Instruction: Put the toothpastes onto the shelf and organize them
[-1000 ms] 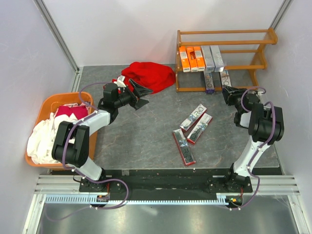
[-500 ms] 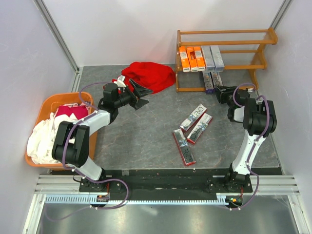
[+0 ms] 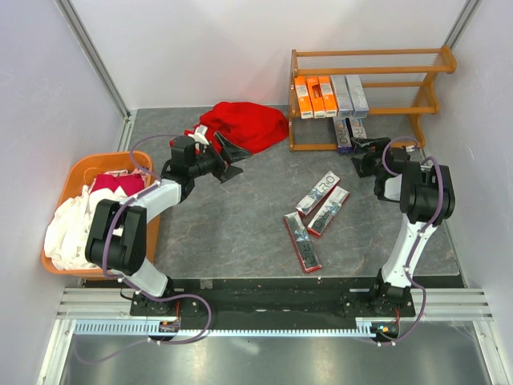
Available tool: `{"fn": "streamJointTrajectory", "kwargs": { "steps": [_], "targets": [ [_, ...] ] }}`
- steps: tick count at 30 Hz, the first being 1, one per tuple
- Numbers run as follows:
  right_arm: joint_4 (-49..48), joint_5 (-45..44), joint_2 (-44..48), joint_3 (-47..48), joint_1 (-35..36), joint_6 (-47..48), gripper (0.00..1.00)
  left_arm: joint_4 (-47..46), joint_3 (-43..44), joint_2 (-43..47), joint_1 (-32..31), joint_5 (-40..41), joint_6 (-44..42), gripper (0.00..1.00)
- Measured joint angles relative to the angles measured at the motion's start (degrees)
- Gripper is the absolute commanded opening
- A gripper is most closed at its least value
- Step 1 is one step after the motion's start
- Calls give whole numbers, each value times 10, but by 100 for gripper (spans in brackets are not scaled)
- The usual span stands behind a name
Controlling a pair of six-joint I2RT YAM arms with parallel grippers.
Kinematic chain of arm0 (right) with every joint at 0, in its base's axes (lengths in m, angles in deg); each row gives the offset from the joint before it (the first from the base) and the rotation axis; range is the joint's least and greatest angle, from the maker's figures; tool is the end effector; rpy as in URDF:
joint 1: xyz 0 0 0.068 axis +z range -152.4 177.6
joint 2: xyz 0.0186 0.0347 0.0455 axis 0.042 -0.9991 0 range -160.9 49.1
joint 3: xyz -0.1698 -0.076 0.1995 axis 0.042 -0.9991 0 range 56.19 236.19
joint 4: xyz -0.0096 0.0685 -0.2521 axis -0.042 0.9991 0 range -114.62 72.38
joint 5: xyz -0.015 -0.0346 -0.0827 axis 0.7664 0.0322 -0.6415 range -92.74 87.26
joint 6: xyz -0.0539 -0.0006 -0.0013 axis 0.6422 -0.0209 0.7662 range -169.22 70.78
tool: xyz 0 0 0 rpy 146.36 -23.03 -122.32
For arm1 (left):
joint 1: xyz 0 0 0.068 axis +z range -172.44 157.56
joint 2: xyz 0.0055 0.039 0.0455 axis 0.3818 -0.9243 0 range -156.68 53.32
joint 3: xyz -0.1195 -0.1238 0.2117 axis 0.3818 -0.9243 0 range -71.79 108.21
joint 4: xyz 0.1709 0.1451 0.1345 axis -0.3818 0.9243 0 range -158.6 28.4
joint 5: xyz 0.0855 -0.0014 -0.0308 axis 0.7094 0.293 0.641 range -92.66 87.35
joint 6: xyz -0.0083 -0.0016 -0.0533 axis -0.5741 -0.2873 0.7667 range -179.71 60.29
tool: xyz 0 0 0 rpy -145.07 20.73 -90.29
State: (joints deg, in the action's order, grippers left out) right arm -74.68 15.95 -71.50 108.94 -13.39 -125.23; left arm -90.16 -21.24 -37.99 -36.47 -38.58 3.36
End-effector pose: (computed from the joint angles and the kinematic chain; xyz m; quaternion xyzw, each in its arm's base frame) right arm 0.3996 -0.0660 0.1035 0.4793 0.6442 0.4232 0.4198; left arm 0.3324 -0.1045 0.2291 -0.1594 0.7796 -0.5399 0.2743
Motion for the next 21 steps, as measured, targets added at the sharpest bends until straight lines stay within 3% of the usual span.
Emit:
{"fn": "streamJointTrajectory", "kwargs": {
  "steps": [10, 21],
  "targets": [
    [37, 8, 93, -82, 0, 45, 98, 128, 75, 5, -33, 53, -114, 100],
    [127, 12, 268, -162, 0, 122, 98, 286, 221, -19, -178, 182, -277, 100]
  ]
}}
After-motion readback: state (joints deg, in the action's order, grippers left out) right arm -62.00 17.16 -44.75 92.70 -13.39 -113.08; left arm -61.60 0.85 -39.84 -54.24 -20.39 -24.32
